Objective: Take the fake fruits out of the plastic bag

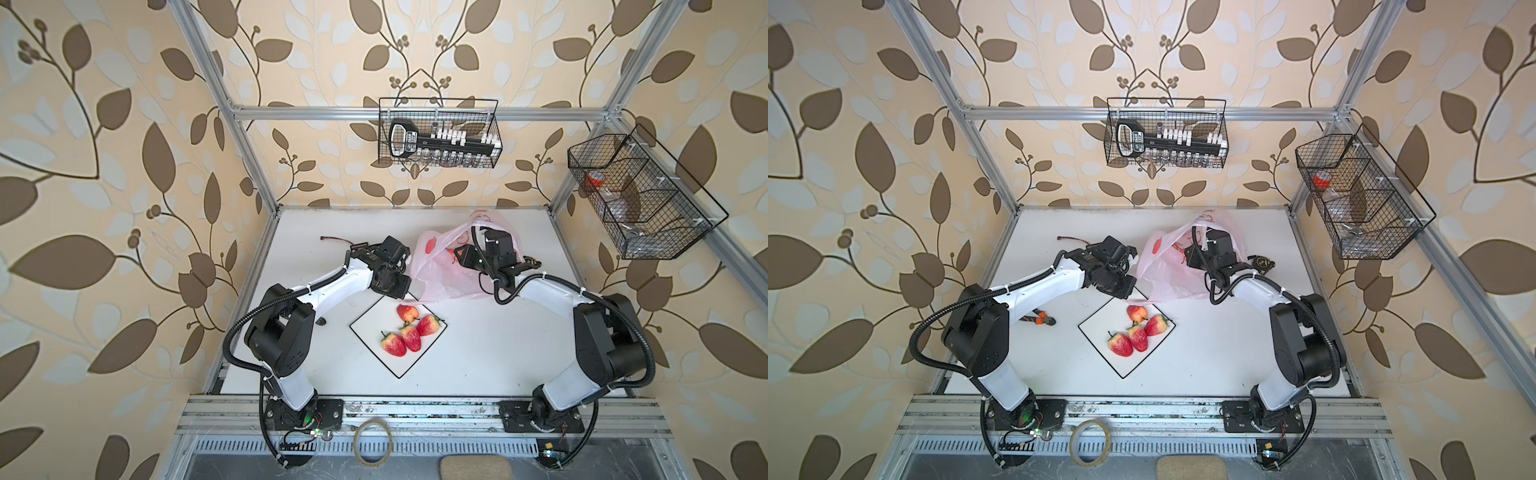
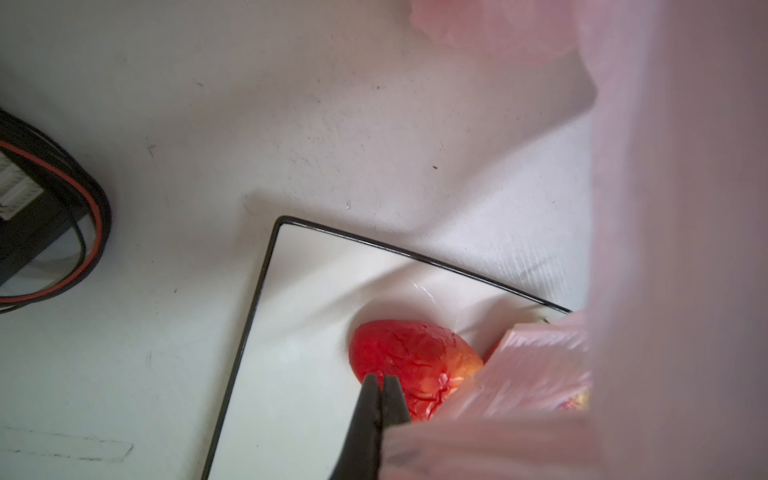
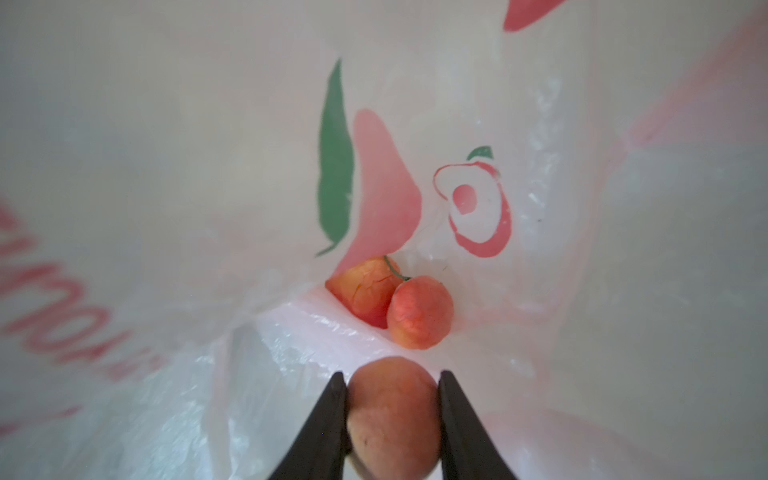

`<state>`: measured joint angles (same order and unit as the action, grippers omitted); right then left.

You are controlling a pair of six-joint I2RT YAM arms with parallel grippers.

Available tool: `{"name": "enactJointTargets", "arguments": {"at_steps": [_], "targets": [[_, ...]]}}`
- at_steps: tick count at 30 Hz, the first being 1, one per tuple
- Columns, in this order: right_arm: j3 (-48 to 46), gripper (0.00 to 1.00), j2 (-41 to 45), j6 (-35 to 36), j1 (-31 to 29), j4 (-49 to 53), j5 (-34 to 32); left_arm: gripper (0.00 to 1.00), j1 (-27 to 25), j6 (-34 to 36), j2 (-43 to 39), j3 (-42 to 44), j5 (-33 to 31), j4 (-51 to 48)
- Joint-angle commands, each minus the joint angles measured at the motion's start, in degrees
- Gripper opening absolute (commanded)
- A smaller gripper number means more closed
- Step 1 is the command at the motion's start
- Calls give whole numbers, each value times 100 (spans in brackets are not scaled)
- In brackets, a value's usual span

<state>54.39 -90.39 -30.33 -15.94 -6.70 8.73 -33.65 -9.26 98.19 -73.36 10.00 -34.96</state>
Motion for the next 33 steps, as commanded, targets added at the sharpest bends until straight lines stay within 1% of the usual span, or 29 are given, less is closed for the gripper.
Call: {"name": "enactJointTargets", "arguments": {"at_steps": [1,10,13,16,20,26,28,33], "targets": [[-243,34,443,143,39,-122,788,0,81,106,110,-398,-60,-58],[-820,34,1383,673,-118,90,2025,0,292,51,552,-1070,270,62],[-975,34,1571,841,-325,94,2206,0,385,39,721,-1319,374,26],[-1035,34,1577,913,-692,47,2213,0,421,90,853,-1535,364,-40],[-909,34,1301,919,-1265,-109,1915,0,462,126,956,-1671,353,-133],[-545,34,507,894,-1990,-373,1448,0,569,121,853,-1509,305,-126],[-368,34,222,909,-2259,-379,1179,0,579,126,817,-1441,310,-117],[165,34,-572,1061,-2889,-181,225,0,596,115,750,-1366,308,-99]]}}
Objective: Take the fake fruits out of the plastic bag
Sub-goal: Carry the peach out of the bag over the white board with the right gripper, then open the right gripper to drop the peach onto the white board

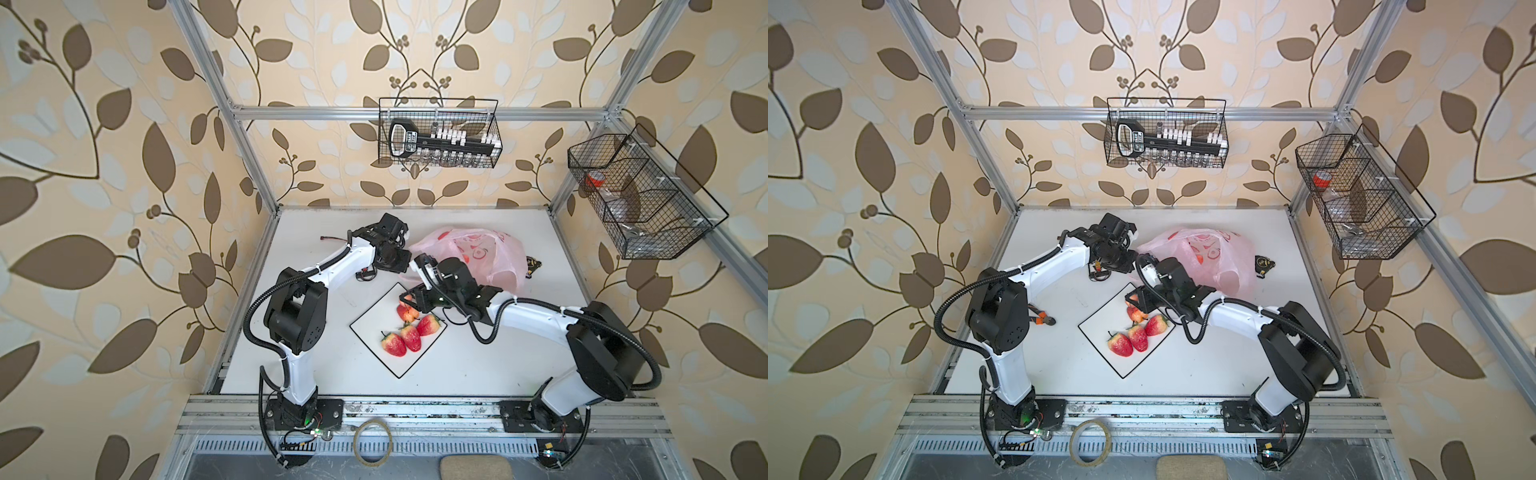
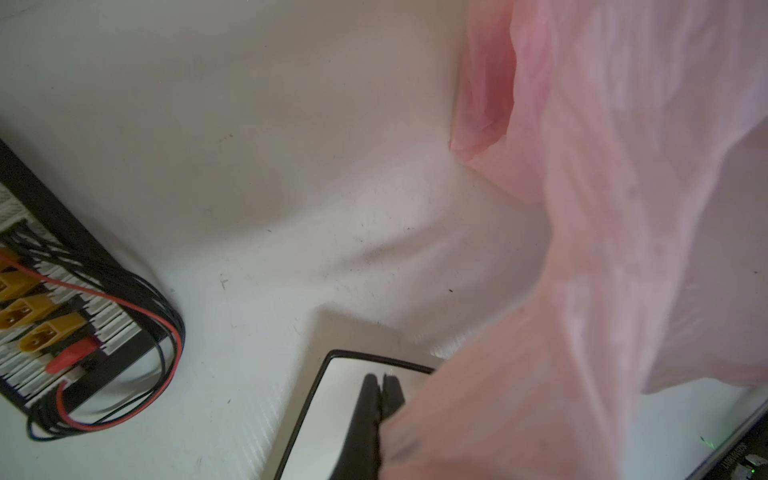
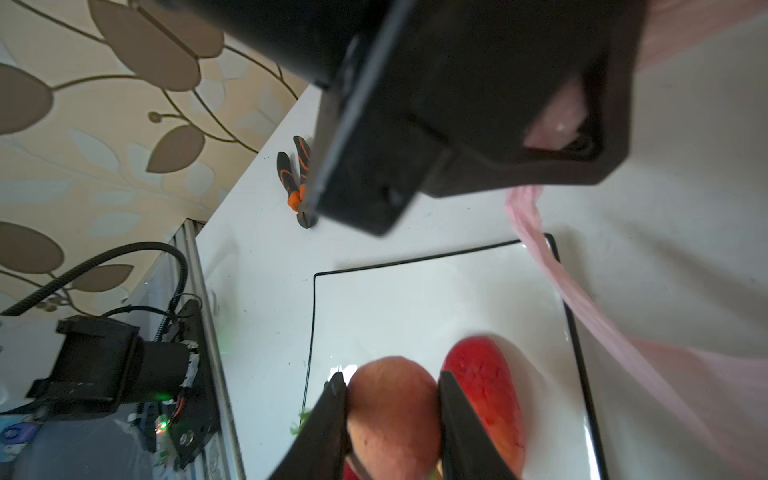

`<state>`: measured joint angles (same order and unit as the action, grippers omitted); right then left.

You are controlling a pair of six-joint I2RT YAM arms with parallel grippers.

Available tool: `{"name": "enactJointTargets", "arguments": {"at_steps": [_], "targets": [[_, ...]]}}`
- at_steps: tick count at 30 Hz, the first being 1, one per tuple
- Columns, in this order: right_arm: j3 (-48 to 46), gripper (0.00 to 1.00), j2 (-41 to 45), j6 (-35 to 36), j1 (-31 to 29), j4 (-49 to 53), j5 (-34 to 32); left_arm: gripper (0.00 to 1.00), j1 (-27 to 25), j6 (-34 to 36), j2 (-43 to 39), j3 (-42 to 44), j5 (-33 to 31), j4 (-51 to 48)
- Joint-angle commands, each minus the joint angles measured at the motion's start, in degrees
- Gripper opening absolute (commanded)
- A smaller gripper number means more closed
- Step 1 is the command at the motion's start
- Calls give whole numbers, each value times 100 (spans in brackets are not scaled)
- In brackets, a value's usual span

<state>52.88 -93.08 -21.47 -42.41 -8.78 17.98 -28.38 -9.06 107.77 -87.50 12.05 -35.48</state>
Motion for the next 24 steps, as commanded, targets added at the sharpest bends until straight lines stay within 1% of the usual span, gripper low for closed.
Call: {"name": "enactJointTargets", "arguments": {"at_steps": [1,7,14,16,20,24], "targets": [[407,34,-445,190,-324,42,-826,0,77,103,-216,48,104,-38],[961,34,-1250,348,-712,226,-1423,0,104,137,-248,59,98,-55],[1204,36,-1720,435,-757,365,-1730,0,114,153,-273,84,94,-46],[1242,39,-1765,463,-760,405,-1755,0,114,158,-272,82,91,-51],[1250,51,-1624,478,-757,456,-1809,0,122,163,-273,85,87,-40],[1121,55,-1163,451,-755,426,-1792,0,137,190,-278,100,49,-46]]}}
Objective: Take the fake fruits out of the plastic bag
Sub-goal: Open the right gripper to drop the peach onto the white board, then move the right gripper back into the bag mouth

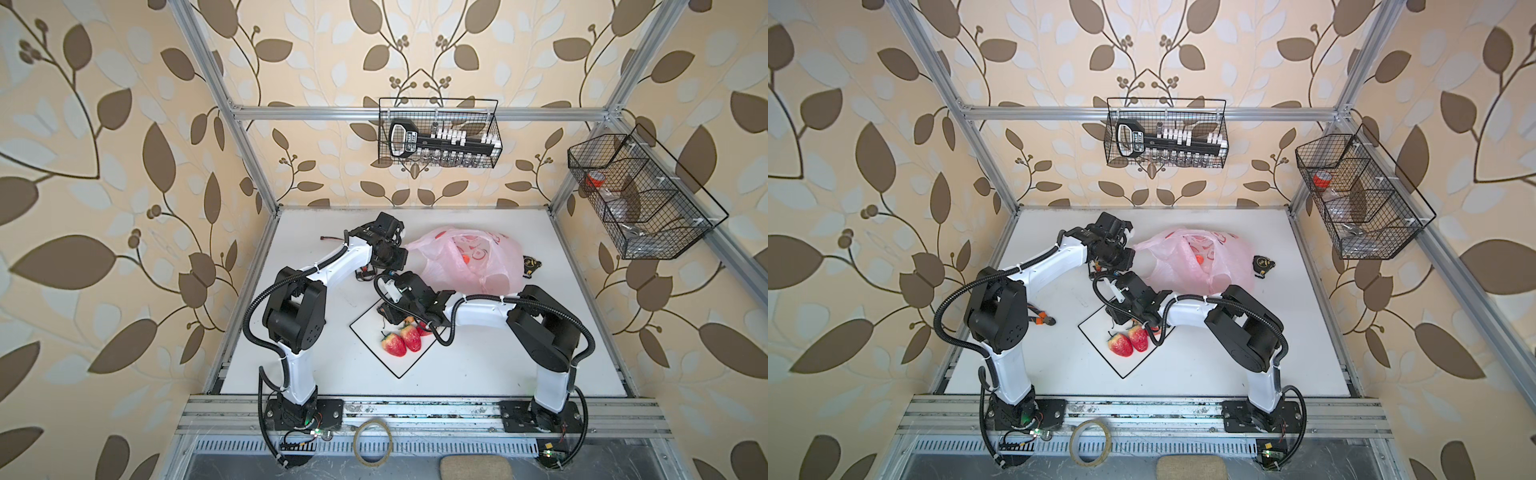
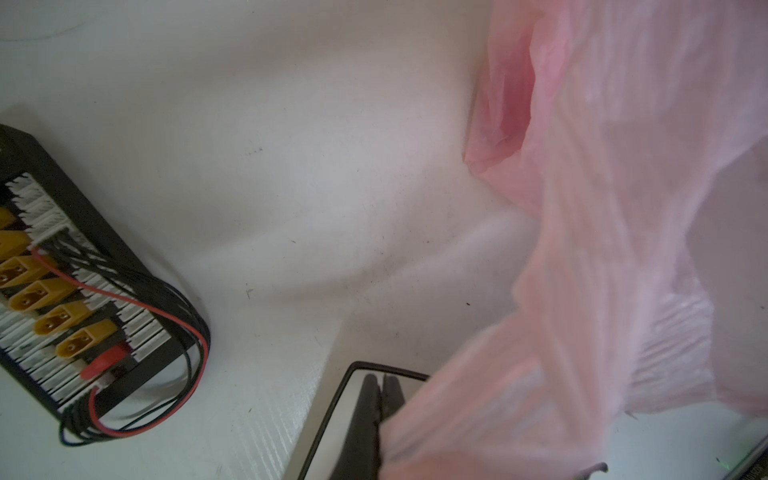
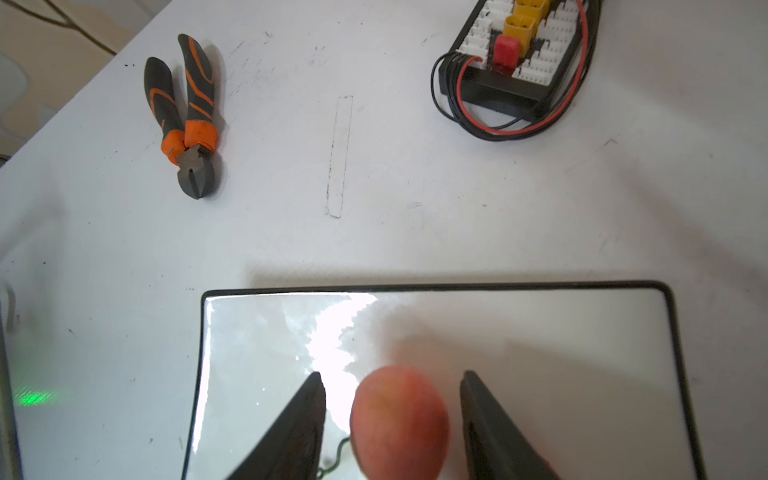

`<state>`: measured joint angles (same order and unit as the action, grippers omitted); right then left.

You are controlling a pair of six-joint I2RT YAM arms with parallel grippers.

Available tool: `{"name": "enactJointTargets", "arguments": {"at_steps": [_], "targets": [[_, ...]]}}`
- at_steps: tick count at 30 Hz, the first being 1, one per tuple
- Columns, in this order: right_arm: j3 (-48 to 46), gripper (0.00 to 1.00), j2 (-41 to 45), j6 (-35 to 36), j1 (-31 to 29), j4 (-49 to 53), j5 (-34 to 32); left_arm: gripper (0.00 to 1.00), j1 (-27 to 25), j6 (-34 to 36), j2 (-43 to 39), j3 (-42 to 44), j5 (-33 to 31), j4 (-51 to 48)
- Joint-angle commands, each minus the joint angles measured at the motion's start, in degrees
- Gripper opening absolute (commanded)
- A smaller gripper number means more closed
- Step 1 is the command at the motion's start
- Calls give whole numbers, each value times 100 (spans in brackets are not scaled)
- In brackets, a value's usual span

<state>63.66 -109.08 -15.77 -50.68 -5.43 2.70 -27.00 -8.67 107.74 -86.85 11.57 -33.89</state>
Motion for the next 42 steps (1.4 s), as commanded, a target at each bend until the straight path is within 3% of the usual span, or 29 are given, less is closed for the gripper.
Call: {"name": "enactJointTargets", "arguments": {"at_steps": [1,7,11,16,24,31,34,42], "targets": [[3,55,579,-134,67,86,-267,0,2,154,-280,36,93,-206],[-672,54,1896,-207,68,-93,-572,0,2,140,-281,91,107,-128],[-1189,49,2807,-228,92,-113,-1350,0,2,101,-256,84,185,-111],[-1595,39,3441,-657,794,168,-2051,0,2,88,-373,139,211,-89],[-1172,36,2428,-1070,2280,591,-1932,0,-29,23,-454,182,357,-67],[-727,38,1425,-1343,2759,596,-1997,0,-92,13,-504,181,433,-73],[-563,43,1103,-1557,2933,589,-1941,0,-150,9,-509,165,443,-74],[-299,54,583,-2543,3434,236,-1266,0,-396,148,-518,129,351,-203]]}}
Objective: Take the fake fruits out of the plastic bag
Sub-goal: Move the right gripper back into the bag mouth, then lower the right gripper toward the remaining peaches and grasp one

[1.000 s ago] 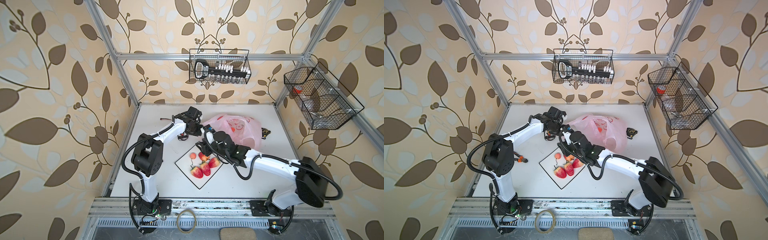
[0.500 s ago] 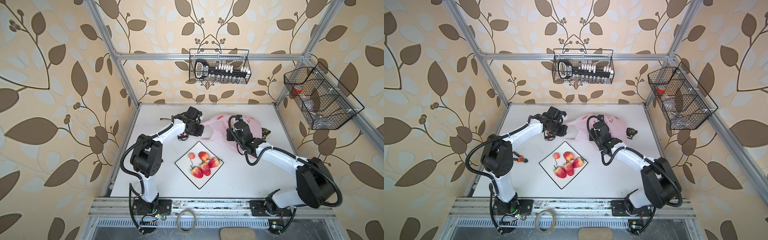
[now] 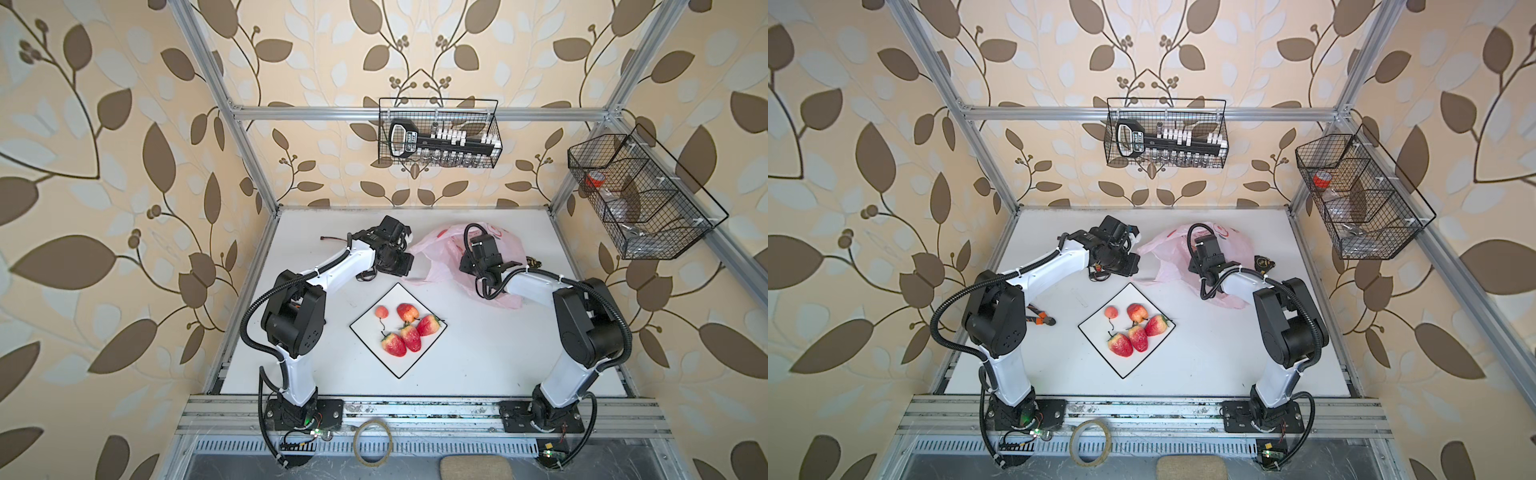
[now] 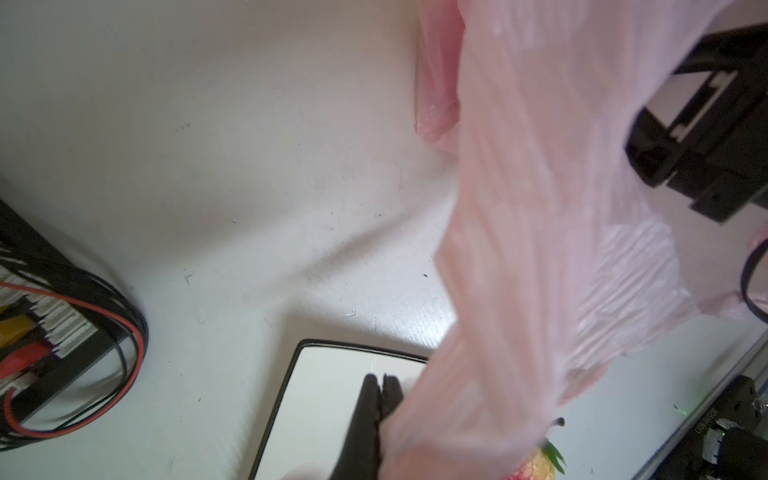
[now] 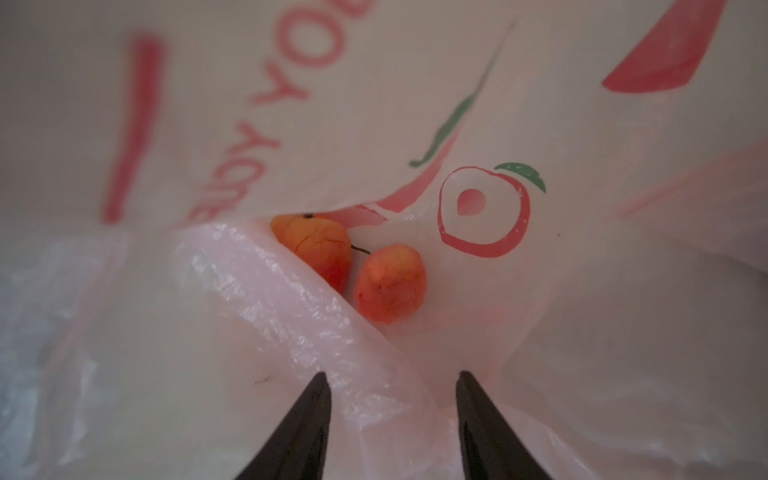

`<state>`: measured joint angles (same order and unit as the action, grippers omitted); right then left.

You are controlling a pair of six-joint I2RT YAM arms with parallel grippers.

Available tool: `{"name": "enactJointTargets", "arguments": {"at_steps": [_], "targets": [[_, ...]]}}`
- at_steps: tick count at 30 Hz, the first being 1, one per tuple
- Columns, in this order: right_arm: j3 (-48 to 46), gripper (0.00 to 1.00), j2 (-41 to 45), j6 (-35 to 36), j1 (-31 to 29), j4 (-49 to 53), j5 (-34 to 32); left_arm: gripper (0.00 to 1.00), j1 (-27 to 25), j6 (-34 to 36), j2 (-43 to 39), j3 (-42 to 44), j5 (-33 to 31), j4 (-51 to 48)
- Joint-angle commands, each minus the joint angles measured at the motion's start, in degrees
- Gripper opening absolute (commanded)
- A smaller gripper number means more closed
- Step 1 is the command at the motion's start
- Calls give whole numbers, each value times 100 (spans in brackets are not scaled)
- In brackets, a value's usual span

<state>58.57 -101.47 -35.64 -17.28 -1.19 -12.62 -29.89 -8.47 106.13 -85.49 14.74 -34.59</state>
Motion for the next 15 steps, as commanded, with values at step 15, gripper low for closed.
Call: {"name": "enactJointTargets", "arguments": {"at_steps": [15], "targets": [[1192,63,-1185,-1349,294,-86,161,0,-385,206,-234,-106,-32,-241]]}}
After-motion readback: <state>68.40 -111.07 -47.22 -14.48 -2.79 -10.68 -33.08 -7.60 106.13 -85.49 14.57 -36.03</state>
